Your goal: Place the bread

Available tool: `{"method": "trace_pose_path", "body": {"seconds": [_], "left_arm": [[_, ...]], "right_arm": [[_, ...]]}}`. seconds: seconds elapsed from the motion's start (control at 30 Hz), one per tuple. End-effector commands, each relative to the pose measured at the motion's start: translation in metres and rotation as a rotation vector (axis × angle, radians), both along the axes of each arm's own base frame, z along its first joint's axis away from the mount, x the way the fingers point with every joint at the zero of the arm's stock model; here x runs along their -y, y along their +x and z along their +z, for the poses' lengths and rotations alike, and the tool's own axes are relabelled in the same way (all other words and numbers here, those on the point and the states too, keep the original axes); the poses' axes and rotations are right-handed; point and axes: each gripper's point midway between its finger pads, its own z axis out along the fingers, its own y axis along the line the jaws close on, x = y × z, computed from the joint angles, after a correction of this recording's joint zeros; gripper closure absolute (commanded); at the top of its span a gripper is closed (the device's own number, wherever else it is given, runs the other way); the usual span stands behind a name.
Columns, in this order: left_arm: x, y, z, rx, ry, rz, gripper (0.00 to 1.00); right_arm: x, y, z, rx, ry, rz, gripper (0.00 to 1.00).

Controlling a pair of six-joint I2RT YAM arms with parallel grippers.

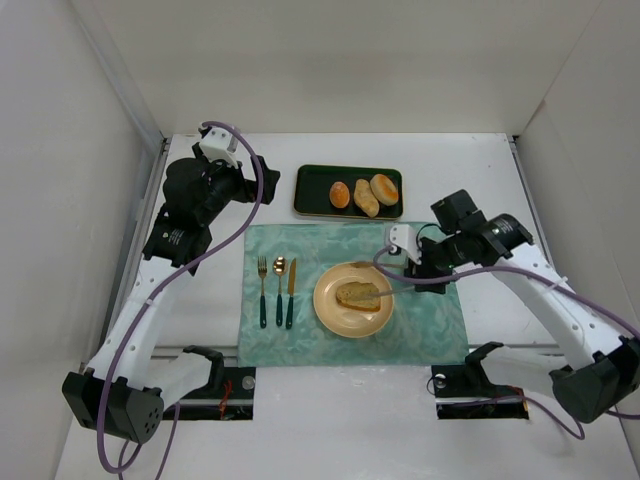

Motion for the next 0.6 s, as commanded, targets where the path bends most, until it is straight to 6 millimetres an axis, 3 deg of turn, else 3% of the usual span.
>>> {"method": "trace_pose_path", "body": {"seconds": [0.0,0.13,0.27,0.37,0.4,0.47,0.5,0.57], "left_arm": [[0.0,0.001,0.011,0.051,0.0,0.001,0.0],[0.0,0.001,0.011,0.051,0.0,0.001,0.0],[0.0,0.001,0.011,0.051,0.0,0.001,0.0],[-0.001,-0.001,0.014,0.06,-0.003,0.001,0.0],[-0.001,-0.001,0.014,0.06,-0.003,0.001,0.0],[-0.001,-0.003,0.017,0.068,-0.005,0.001,0.0],[-0.001,-0.003,0.017,0.068,-0.005,0.001,0.0],[-0.001,-0.003,0.017,0.068,-0.005,0.001,0.0]], "right_arm": [[-0.016,0.007,0.06,0.139,0.139,-0.012,0.41],[-0.019,0.026,0.102,0.276,0.215,-0.098,0.41],[-0.003,0.056,0.123,0.394,0.231,-0.221,0.41],[0.022,0.09,0.127,0.462,0.231,-0.35,0.41],[0.042,0.105,0.123,0.474,0.214,-0.426,0.41],[0.063,0.126,0.108,0.458,0.201,-0.511,0.41],[0.088,0.144,0.111,0.488,0.222,-0.6,0.41],[0.114,0.161,0.106,0.494,0.237,-0.684,0.41]]}}
